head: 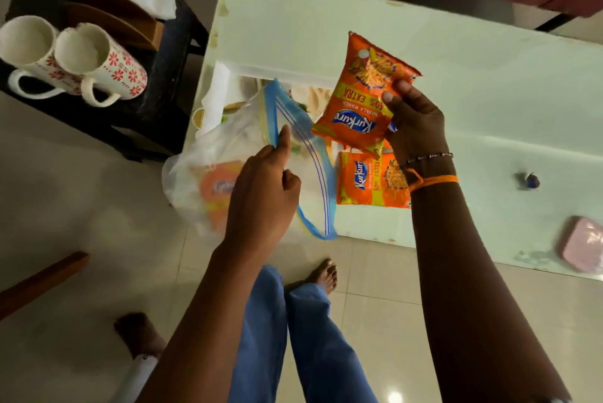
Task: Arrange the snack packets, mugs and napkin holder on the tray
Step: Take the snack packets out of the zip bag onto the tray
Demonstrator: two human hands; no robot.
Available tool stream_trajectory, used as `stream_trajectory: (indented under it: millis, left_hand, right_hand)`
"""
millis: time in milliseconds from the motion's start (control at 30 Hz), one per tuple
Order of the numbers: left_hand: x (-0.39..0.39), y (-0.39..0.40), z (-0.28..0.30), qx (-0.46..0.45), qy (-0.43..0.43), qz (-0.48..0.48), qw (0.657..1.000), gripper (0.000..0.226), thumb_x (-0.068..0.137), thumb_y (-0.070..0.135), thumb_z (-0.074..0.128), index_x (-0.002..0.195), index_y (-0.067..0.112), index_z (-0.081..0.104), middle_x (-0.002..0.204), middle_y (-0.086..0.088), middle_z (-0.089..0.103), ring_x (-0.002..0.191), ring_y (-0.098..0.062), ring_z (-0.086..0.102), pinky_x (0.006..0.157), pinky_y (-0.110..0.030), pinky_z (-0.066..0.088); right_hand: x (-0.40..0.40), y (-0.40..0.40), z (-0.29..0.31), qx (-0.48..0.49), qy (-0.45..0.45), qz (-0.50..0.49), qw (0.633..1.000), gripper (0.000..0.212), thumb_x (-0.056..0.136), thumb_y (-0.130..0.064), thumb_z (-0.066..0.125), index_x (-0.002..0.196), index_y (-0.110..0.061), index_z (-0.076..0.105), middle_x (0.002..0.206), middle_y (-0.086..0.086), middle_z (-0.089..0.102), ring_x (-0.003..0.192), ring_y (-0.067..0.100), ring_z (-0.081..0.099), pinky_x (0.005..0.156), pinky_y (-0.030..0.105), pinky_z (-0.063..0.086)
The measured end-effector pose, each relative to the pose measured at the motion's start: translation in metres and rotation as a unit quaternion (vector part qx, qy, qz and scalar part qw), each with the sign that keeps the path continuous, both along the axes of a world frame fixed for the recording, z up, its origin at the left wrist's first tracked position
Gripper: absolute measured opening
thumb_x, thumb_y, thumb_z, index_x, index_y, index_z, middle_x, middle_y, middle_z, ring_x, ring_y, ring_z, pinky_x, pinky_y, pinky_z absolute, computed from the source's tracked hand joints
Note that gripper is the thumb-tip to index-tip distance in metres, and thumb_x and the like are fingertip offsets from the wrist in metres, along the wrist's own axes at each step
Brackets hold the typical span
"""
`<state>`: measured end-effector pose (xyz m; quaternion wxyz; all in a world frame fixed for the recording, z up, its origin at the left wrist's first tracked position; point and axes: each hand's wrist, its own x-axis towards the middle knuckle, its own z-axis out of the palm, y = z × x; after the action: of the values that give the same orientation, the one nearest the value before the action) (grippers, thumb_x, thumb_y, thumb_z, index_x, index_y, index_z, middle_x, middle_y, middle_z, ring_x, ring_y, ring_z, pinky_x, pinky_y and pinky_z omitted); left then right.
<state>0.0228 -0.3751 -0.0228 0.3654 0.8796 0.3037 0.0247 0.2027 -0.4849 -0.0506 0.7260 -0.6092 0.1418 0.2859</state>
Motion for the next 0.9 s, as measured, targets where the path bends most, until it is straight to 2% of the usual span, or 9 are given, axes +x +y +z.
stream_trajectory:
  millis: [167, 267, 367, 467, 600, 667, 733, 800, 900]
  left_hand:
    - [0.003, -0.005, -0.003, -0.016, -0.006, 0.001, 1.0, 0.063, 0.086, 0.005, 0.051, 0.143, 0.019, 0.029, 0.089, -0.004, 0.049, 0.084, -0.017, 0.048, 0.07, -0.026, 0.04]
    - [0.001, -0.005, -0.003, -0.022, -0.004, -0.004, 1.0, 0.067, 0.083, 0.004, 0.053, 0.143, 0.02, 0.029, 0.084, 0.002, 0.044, 0.082, -0.019, 0.051, 0.067, -0.029, 0.045]
    - [-0.001, -0.003, -0.002, -0.022, -0.005, -0.002, 1.0, 0.069, 0.08, 0.002, 0.056, 0.142, 0.018, 0.032, 0.079, 0.005, 0.041, 0.077, -0.018, 0.048, 0.062, -0.022, 0.04]
    - [-0.004, 0.002, 0.0, -0.015, -0.01, 0.019, 1.0, 0.068, 0.077, 0.003, 0.055, 0.14, 0.019, 0.036, 0.069, 0.014, 0.03, 0.071, -0.014, 0.039, 0.062, -0.023, 0.036]
    - [-0.007, 0.009, 0.005, -0.021, -0.016, 0.043, 0.999, 0.07, 0.07, 0.014, 0.045, 0.139, 0.022, 0.038, 0.066, 0.013, 0.034, 0.069, -0.018, 0.043, 0.064, -0.038, 0.048]
    - [-0.008, 0.013, 0.008, -0.026, -0.024, 0.048, 0.998, 0.071, 0.069, 0.014, 0.045, 0.139, 0.021, 0.038, 0.071, 0.009, 0.04, 0.07, -0.019, 0.046, 0.066, -0.041, 0.051]
    - [-0.007, 0.015, 0.008, -0.024, -0.025, 0.05, 0.998, 0.071, 0.068, 0.013, 0.046, 0.139, 0.019, 0.039, 0.075, 0.003, 0.045, 0.07, -0.019, 0.047, 0.066, -0.043, 0.052]
    - [-0.006, 0.017, 0.007, -0.018, -0.028, 0.051, 0.998, 0.07, 0.068, 0.012, 0.047, 0.138, 0.018, 0.04, 0.071, 0.005, 0.042, 0.067, -0.018, 0.045, 0.063, -0.04, 0.05]
    - [-0.007, 0.018, 0.006, -0.013, -0.048, 0.056, 0.997, 0.061, 0.073, 0.011, 0.051, 0.134, 0.016, 0.046, 0.065, 0.014, 0.033, 0.064, -0.015, 0.04, 0.061, -0.029, 0.041]
  right_hand:
    - [0.018, 0.038, -0.037, -0.042, 0.014, 0.029, 0.999, 0.042, 0.074, 0.003, 0.07, 0.11, -0.004, 0.05, 0.129, 0.025, 0.053, 0.11, 0.033, 0.058, 0.095, 0.051, 0.05]
    - [0.023, 0.059, -0.054, -0.096, -0.004, 0.053, 0.994, 0.047, 0.069, 0.003, 0.074, 0.105, -0.008, 0.045, 0.121, 0.02, 0.056, 0.102, 0.029, 0.059, 0.09, 0.046, 0.053]
    - [0.029, 0.075, -0.066, -0.134, -0.016, 0.057, 0.989, 0.05, 0.067, 0.001, 0.076, 0.103, -0.009, 0.043, 0.11, 0.012, 0.054, 0.094, 0.023, 0.057, 0.086, 0.04, 0.054]
    - [0.038, 0.084, -0.079, -0.162, -0.032, 0.055, 0.985, 0.053, 0.067, -0.002, 0.077, 0.109, -0.006, 0.045, 0.119, 0.017, 0.056, 0.094, 0.022, 0.057, 0.08, 0.033, 0.055]
    - [0.048, 0.09, -0.091, -0.183, -0.058, 0.086, 0.978, 0.048, 0.07, -0.002, 0.075, 0.104, -0.01, 0.044, 0.112, 0.012, 0.055, 0.093, 0.02, 0.056, 0.077, 0.03, 0.054]
    - [0.047, 0.094, -0.093, -0.182, -0.056, 0.101, 0.976, 0.04, 0.072, 0.002, 0.072, 0.097, -0.012, 0.044, 0.105, 0.009, 0.053, 0.093, 0.022, 0.056, 0.079, 0.036, 0.055]
    - [0.043, 0.095, -0.095, -0.185, -0.054, 0.111, 0.975, 0.03, 0.075, 0.006, 0.066, 0.094, -0.011, 0.05, 0.11, 0.014, 0.056, 0.098, 0.028, 0.058, 0.088, 0.044, 0.054]
    - [0.035, 0.091, -0.09, -0.245, -0.101, 0.128, 0.956, 0.027, 0.077, 0.005, 0.061, 0.102, -0.006, 0.059, 0.124, 0.019, 0.054, 0.112, 0.032, 0.054, 0.095, 0.04, 0.049]
    - [0.017, 0.075, -0.064, -0.327, -0.246, 0.123, 0.904, 0.029, 0.077, 0.001, 0.06, 0.107, -0.002, 0.061, 0.123, 0.019, 0.051, 0.116, 0.026, 0.049, 0.093, 0.023, 0.04]
